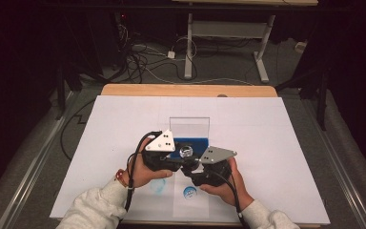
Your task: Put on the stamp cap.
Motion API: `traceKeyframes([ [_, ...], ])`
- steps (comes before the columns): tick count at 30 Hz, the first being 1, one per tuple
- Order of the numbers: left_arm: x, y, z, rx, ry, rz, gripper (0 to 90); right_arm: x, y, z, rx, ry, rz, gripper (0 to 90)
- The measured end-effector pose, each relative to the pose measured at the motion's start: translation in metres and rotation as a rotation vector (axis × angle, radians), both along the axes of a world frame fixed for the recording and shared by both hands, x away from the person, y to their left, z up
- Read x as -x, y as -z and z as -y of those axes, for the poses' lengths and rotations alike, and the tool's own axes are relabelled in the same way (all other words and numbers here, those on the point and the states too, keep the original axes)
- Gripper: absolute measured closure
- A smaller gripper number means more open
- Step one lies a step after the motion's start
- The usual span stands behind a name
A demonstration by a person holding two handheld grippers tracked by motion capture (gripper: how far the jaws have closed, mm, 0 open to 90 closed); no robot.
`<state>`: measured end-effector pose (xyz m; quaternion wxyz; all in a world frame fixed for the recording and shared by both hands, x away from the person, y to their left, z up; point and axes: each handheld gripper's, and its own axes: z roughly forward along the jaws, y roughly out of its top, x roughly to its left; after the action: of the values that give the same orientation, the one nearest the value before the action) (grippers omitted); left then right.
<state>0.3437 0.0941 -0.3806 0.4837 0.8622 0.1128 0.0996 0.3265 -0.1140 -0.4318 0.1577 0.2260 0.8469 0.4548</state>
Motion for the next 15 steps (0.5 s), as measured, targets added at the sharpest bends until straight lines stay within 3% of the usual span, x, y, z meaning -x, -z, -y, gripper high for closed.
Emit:
traceKeyframes([
  [4,-0.0011,0.0004,-0.0009,-0.001,0.004,-0.019,54.6,0.001,-0.0007,0.0001,0.014,0.001,0.006,39.3],
  [12,-0.0055,0.0026,-0.0068,0.044,0.009,-0.066,54.7,0.0038,-0.0019,0.0015,0.018,0.0,0.038,39.3],
  [15,-0.0046,0.0019,-0.0068,0.035,0.01,-0.062,54.7,0.0047,-0.0027,0.0016,0.025,-0.002,0.049,39.4],
])
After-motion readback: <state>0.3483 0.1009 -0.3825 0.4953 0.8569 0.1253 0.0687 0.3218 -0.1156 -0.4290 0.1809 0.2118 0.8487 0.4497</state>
